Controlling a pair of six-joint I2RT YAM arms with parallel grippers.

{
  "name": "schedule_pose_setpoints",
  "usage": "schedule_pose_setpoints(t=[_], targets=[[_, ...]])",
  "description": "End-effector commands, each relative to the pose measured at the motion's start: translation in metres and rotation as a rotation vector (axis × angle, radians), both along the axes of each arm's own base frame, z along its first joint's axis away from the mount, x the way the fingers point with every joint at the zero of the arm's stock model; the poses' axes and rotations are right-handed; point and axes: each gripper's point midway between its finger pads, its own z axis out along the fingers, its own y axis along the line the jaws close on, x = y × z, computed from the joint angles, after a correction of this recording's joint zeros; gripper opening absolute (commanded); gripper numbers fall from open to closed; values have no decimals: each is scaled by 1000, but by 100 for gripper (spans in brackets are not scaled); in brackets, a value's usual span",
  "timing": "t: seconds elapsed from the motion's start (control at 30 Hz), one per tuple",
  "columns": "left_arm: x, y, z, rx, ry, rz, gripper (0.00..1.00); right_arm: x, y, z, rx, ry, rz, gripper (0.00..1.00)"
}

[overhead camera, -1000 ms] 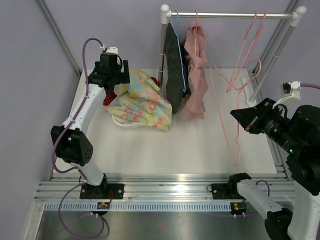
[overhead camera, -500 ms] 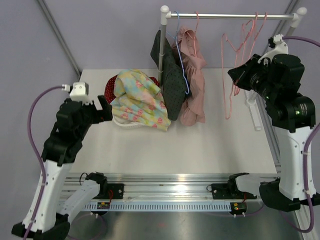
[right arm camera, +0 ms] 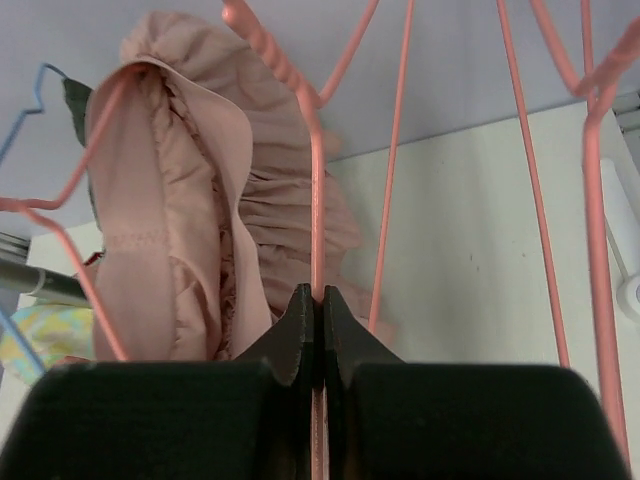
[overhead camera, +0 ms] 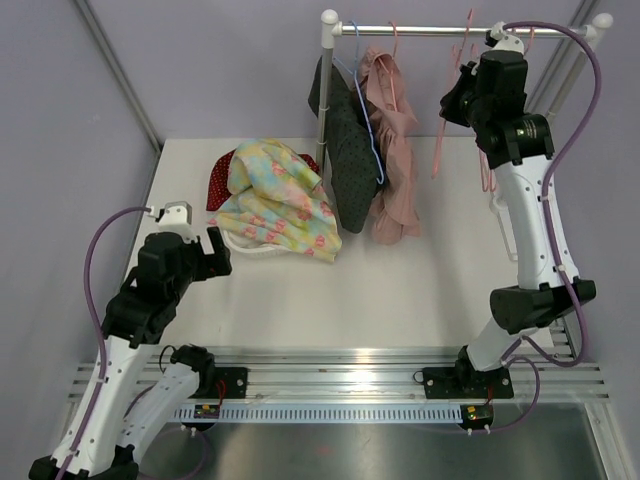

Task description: Remove the skirt from the hanger

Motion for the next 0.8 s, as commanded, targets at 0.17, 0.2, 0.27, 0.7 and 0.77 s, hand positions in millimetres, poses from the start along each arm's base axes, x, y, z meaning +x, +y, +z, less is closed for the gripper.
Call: schedule_pose_setpoints(t=[0.17,0.2,0.27,0.7,0.77], targets=[[5,-7,6,-31,-40,-23,99,-27,-20,-3,-16,-37,-61,1],[6,-8,5,-28,-34,-29,99,-32,-22,-3,-16,-39,-69,7],[7,-10,4,-30,-24,-37,99,-49,-26,0,-16,-43,-70,36],[6,-8,4,-29,-27,-25,99,-85,7,70,53,-205,150,96],[6,-8,4,-28,-25,-24,99,-77,20,76,102,-206,194,96]])
